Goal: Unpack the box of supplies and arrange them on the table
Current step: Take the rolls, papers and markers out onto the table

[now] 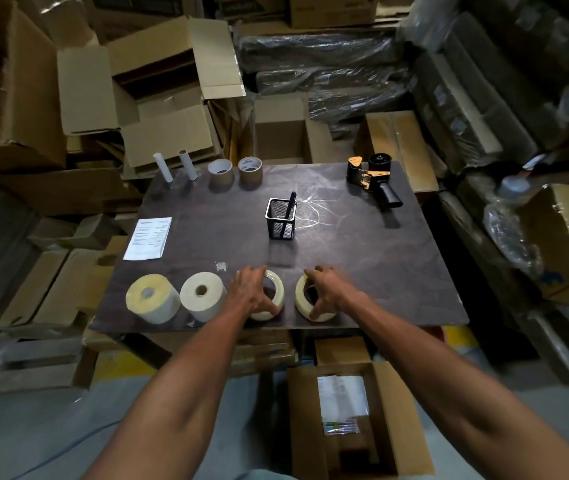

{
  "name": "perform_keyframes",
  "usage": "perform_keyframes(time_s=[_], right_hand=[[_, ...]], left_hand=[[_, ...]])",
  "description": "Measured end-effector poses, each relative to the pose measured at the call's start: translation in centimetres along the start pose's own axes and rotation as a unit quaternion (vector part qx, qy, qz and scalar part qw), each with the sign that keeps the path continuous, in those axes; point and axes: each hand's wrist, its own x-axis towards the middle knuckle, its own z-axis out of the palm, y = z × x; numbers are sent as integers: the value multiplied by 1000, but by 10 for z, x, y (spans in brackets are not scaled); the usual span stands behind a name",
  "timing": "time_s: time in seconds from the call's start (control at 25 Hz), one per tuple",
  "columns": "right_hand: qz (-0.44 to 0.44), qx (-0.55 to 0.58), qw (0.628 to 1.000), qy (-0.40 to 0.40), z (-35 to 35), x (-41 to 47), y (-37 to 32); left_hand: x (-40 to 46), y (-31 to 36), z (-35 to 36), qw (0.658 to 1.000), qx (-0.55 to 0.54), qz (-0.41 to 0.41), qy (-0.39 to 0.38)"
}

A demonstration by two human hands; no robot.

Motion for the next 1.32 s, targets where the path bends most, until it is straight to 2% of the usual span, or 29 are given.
perform_keyframes(time_s=[0.4, 1.04, 1.32], right_hand=[[2, -1, 1000, -25, 8, 11, -11], [-7, 47, 999, -2, 19, 10, -10], [8, 89, 996, 30, 24, -4, 2]], left_hand=[[2, -14, 9, 1000, -17, 8, -3], [-9, -11, 13, 1000, -21, 4, 8], [-21, 2, 12, 994, -25, 51, 92]])
